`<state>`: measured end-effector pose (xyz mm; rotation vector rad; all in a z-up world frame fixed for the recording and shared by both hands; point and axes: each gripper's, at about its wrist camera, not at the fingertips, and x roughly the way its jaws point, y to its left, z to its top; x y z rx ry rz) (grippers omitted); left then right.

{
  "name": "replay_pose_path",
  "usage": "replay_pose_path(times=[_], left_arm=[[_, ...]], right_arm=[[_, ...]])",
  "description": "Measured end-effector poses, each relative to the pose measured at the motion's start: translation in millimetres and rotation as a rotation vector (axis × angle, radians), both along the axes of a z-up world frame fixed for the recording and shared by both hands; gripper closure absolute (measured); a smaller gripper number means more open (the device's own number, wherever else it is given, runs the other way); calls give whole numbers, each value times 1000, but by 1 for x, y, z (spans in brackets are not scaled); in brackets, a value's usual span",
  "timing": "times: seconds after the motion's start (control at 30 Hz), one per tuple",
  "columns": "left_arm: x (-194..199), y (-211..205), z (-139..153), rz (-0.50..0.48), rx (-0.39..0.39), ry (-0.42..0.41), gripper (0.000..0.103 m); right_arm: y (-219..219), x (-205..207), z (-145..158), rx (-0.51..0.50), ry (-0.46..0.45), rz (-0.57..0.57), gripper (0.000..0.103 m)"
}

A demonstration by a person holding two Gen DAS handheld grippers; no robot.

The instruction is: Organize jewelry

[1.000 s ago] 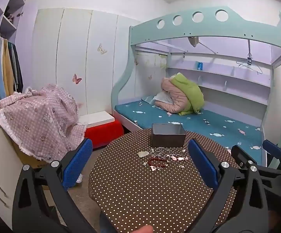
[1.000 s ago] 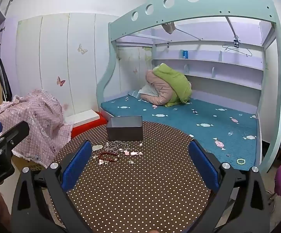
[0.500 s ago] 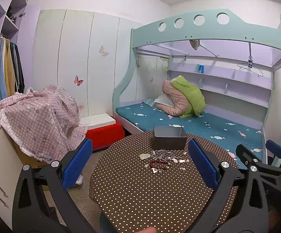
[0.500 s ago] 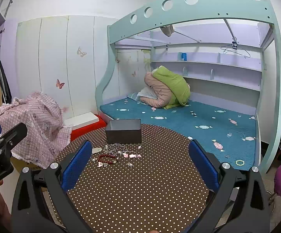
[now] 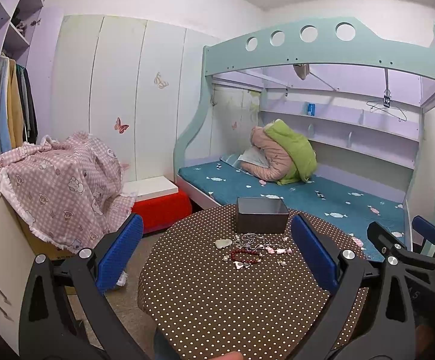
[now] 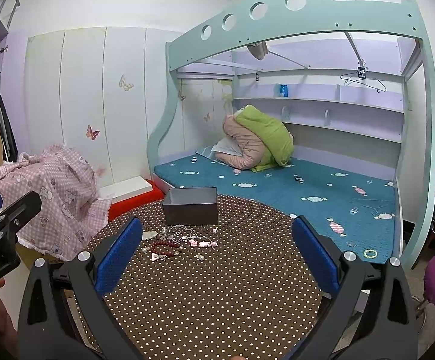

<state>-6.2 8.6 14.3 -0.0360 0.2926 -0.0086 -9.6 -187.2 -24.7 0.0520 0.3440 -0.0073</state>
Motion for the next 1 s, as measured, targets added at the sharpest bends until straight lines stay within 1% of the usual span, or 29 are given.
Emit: replay_pose_path(times=[0.23,0.27,0.5,0.53,0.73,0.87,1.0], left_arm=[[4,2,5,2,-2,-1,5],[-1,1,-2,0,1,-1,5],[2,2,2,7,-1,-7,5],[-1,3,-2,8,-1,-8,5],[1,5,-5,14,-9,-8,5],[9,9,-10,29,3,1,5],[26,16,-24,57,6,42,5]], right_arm=[[1,-1,1,-1,1,0,7],[1,-1,1,-1,1,0,7],[4,0,2,-8,-3,-4,7],[3,1,2,-9,-4,-4,7],[3,3,4,-19,-14,-1,7],[1,12,4,-28,-11,5,7],[-2,33,1,-36,8,15,7]])
